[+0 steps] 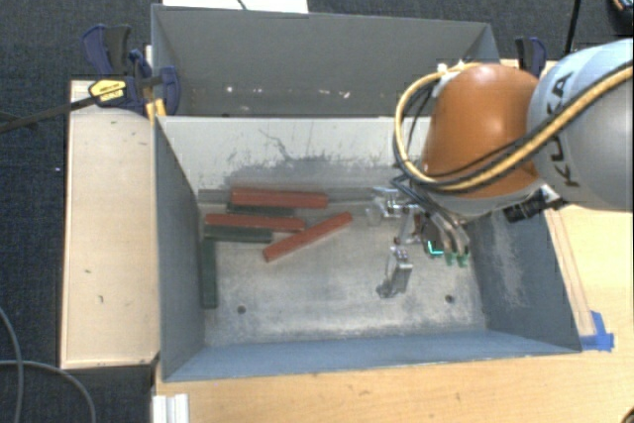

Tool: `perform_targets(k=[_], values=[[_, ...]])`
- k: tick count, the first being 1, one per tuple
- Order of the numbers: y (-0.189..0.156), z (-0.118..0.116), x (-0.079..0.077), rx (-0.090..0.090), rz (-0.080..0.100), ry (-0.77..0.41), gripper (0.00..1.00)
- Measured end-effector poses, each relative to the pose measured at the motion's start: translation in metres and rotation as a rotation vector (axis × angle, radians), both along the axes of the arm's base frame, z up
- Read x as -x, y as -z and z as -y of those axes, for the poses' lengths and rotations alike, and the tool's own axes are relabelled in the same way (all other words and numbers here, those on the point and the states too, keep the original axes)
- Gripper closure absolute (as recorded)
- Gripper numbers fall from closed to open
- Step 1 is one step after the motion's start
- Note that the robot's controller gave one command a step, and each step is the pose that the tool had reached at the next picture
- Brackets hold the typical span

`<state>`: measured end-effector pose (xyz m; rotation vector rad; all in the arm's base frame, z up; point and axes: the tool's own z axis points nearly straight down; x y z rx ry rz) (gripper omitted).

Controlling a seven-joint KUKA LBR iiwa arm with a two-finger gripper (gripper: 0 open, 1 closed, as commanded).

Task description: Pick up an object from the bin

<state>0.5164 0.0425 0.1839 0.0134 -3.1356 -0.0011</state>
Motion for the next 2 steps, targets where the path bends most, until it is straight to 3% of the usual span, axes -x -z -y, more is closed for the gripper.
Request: perform_targets(k=[1, 2], values=[[0.098, -0.006, -0.034, 0.000, 0.001, 0.004, 0.00], [0.113, -0.054, -0.056, -0.003, 0.011, -0.006, 0.00]])
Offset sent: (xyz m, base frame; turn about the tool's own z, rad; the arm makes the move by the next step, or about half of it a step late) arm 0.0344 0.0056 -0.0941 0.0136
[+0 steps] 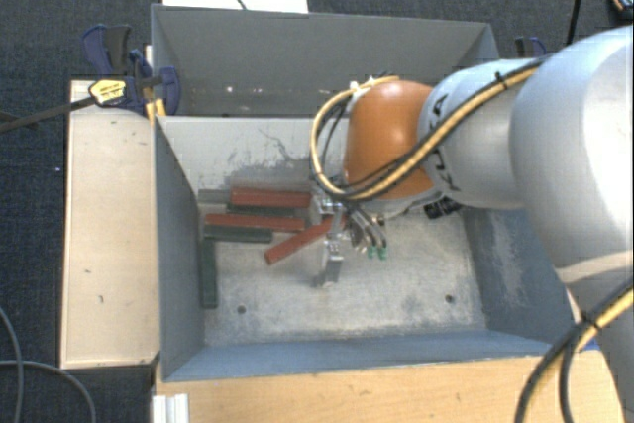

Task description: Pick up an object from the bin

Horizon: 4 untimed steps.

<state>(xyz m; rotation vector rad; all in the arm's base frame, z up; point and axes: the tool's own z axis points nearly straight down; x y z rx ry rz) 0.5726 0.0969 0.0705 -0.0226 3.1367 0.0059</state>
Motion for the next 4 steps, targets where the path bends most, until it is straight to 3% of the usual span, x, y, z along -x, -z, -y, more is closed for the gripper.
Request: perform_targets(k=[1, 2, 3, 4], values=[[-0.003, 0.003, -0.001, 0.002, 0.004, 0.006, 1.00], [-0.004, 0.029, 0.037, 0.001, 0.000, 0.084, 1.00], [-0.129, 0.048, 0.044, 0.003, 0.005, 0.029, 1.00], [-0.125, 0.047, 0.045, 0.003, -0.003, 0.029, 0.00]])
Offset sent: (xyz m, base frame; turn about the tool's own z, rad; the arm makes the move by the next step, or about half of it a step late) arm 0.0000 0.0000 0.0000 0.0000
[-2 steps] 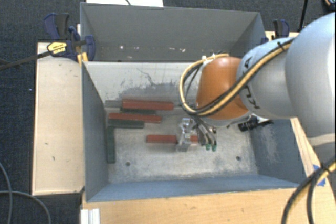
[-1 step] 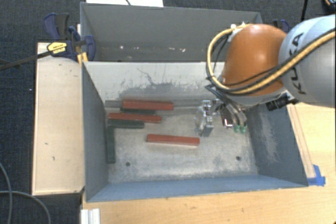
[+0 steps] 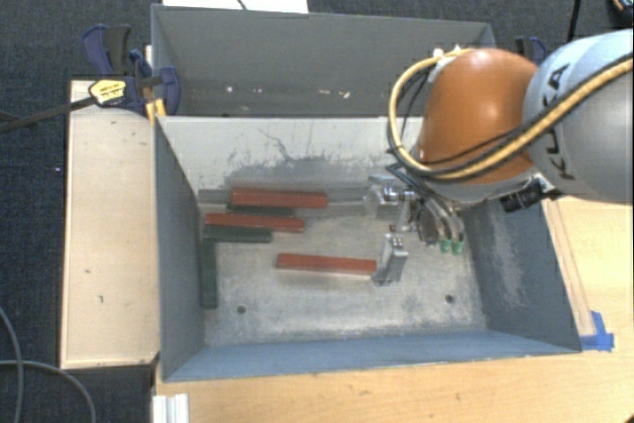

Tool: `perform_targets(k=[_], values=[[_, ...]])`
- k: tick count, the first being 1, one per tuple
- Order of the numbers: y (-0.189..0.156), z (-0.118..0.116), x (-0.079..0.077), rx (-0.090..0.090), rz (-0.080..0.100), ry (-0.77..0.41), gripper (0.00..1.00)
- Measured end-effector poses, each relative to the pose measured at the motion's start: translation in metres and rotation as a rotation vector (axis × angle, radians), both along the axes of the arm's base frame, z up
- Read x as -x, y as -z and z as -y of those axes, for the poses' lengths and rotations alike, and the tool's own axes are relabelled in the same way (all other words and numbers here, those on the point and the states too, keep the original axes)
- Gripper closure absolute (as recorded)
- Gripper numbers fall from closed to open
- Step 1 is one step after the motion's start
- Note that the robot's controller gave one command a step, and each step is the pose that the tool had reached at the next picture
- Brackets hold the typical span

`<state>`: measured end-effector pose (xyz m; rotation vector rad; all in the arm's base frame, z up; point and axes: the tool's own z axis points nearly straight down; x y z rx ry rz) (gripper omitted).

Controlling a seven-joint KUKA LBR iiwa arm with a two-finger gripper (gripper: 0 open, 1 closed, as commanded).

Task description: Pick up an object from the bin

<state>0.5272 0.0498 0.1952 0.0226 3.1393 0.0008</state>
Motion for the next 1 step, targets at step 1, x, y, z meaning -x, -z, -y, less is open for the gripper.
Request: perform_targets(k=[1], values=[[0.1291, 0.0045, -0.0175, 0.001, -0.007, -0.013, 0.00]])
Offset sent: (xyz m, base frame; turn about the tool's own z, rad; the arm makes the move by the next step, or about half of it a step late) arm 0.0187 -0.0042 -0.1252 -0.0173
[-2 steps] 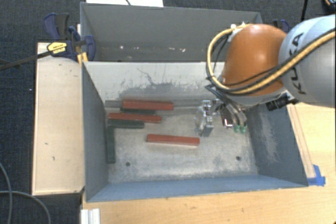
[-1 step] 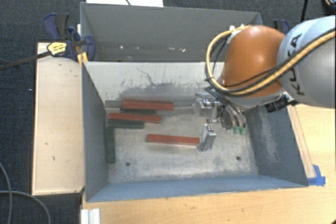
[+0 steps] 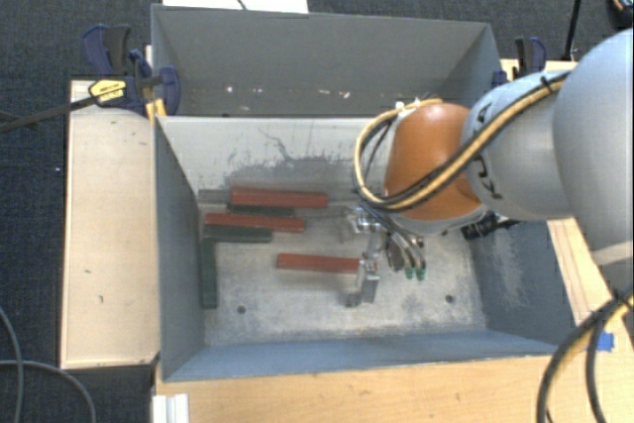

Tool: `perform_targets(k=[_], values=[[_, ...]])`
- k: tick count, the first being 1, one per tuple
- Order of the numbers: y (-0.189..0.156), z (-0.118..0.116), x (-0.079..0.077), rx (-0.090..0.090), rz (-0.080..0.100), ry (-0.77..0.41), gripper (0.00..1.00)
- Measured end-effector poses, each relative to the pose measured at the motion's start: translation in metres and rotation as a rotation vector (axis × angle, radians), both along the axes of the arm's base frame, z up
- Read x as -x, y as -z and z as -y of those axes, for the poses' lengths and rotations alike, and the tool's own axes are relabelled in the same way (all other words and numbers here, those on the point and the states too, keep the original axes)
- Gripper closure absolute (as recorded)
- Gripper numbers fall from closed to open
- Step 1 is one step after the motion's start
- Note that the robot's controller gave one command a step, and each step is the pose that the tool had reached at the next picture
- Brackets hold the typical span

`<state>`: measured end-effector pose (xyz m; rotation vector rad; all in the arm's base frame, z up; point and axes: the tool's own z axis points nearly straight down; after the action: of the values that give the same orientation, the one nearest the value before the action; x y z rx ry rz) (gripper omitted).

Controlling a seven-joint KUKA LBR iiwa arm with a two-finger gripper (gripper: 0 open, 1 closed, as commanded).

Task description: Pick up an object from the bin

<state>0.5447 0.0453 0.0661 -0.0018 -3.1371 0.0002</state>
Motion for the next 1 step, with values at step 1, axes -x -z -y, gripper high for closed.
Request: perform_targets(k=[1], values=[[-0.0044, -0.0004, -0.0018, -0.001, 0.007, 0.001, 1.00]])
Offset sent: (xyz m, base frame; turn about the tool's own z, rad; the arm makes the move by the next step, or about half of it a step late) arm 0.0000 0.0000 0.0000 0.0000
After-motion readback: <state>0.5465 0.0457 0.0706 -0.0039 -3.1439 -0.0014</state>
